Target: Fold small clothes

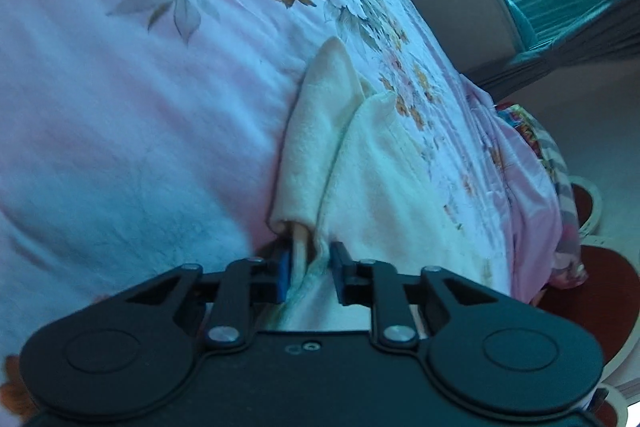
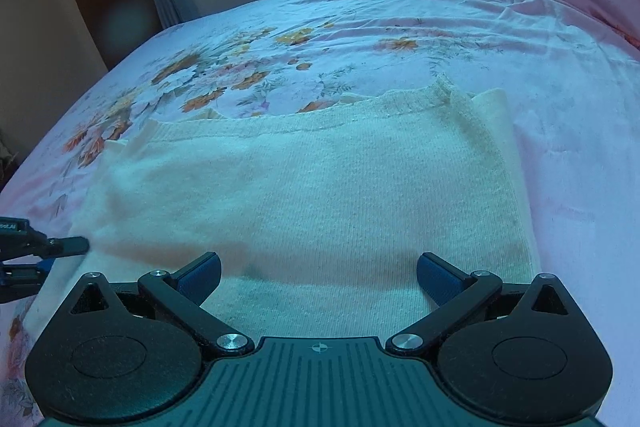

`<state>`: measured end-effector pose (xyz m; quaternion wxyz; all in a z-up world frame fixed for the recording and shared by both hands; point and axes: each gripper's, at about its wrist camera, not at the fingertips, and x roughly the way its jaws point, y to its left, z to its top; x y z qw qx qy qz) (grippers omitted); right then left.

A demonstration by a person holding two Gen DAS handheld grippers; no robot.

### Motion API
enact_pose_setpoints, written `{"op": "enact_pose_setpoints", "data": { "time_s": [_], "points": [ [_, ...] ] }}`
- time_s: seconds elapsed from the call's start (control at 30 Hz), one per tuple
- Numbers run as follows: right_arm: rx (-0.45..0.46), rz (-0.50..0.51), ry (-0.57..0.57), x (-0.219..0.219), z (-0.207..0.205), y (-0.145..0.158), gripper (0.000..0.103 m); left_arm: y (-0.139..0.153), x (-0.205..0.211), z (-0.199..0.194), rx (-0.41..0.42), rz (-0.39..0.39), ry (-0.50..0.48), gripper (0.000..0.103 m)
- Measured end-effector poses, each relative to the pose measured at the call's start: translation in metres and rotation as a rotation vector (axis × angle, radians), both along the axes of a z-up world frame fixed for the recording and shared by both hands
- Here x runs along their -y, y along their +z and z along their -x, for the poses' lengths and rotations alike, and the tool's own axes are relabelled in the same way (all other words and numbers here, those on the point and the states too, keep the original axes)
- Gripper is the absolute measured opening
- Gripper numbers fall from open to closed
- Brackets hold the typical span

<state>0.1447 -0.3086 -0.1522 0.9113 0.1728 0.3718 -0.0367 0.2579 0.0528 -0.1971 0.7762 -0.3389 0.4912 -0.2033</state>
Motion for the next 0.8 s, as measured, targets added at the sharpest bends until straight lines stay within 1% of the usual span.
{"op": "enact_pose_setpoints", "data": {
  "time_s": [0.07,0.17,0.2,0.23,0.27,0.3,0.33,0.43,0.53,0.57,0.6,0.63,0.67,0.73,0.8],
  "points": [
    [0.000,-0.001,0.000,0.000,0.000,0.000,0.103,-0.006,-0.001,-0.006,-0.019,0.068,0.031,0.028],
    [0.000,-0.005,-0.003,0.000,0.000,0.000,0.103,-0.012,0.002,-0.016,-0.036,0.111,0.069,0.028],
    [0.000,-0.004,-0.004,0.000,0.000,0.001,0.103,-0.013,0.004,-0.017,-0.030,0.107,0.072,0.025],
    [-0.001,-0.003,-0.005,0.000,-0.001,0.001,0.103,-0.012,0.007,-0.018,-0.021,0.088,0.072,0.024],
    [-0.001,0.001,-0.005,-0.001,-0.002,0.001,0.103,-0.012,0.009,-0.018,-0.018,0.076,0.077,0.019],
    [0.003,0.010,-0.010,-0.001,-0.003,0.003,0.103,-0.011,0.009,-0.016,-0.017,0.074,0.087,0.017],
    [0.013,0.025,-0.017,-0.002,-0.003,0.005,0.103,-0.008,0.009,-0.014,-0.007,0.063,0.091,0.016],
    [0.036,0.086,-0.032,-0.002,-0.012,0.015,0.103,0.006,0.012,-0.006,0.045,0.011,0.101,0.014],
    [0.036,0.176,-0.072,-0.001,-0.023,0.017,0.103,0.027,0.022,0.003,0.127,-0.063,0.070,0.013],
    [0.015,0.210,-0.086,0.000,-0.026,0.012,0.103,0.035,0.027,0.005,0.158,-0.090,0.053,0.013],
    [-0.062,0.239,-0.089,0.000,-0.034,-0.001,0.103,0.044,0.033,0.008,0.194,-0.119,0.034,0.013],
    [-0.128,0.225,-0.067,0.002,-0.039,-0.016,0.103,0.054,0.040,0.011,0.232,-0.144,0.013,0.013],
    [-0.105,0.225,-0.064,0.004,-0.036,-0.018,0.103,0.065,0.048,0.015,0.272,-0.164,-0.011,0.013],
    [-0.098,0.193,-0.060,0.011,-0.034,-0.013,0.103,0.084,0.070,0.023,0.346,-0.207,-0.078,0.013],
    [-0.053,0.129,-0.077,0.022,-0.023,-0.004,0.103,0.099,0.100,0.031,0.391,-0.228,-0.150,0.013]
  ]
}}
